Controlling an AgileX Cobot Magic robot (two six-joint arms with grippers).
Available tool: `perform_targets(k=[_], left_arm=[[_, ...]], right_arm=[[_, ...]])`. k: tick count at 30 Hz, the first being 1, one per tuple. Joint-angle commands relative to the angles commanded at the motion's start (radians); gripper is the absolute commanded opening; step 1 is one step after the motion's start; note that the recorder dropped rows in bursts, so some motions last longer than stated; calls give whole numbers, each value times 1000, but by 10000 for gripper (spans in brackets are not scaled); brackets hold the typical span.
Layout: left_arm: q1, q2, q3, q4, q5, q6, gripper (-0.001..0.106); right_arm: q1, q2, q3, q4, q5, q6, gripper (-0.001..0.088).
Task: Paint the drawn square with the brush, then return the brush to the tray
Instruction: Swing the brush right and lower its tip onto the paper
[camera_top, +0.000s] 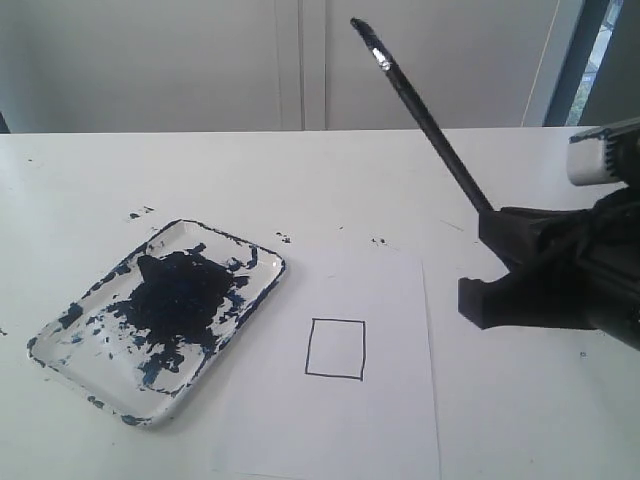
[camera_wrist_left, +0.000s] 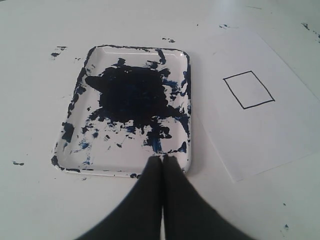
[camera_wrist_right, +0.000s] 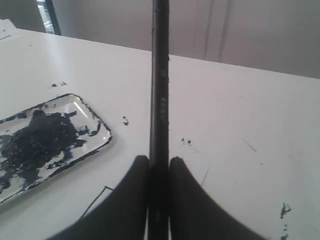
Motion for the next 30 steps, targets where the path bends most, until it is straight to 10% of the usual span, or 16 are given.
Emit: perform_targets(k=[10, 30], left_arm=[[0, 0, 0, 0, 0, 0, 0], [0, 0, 0, 0, 0, 0, 0]], right_arm=[[-226, 24, 0, -241, 474, -91, 0], [-303, -137, -2, -1232, 858, 924, 0]])
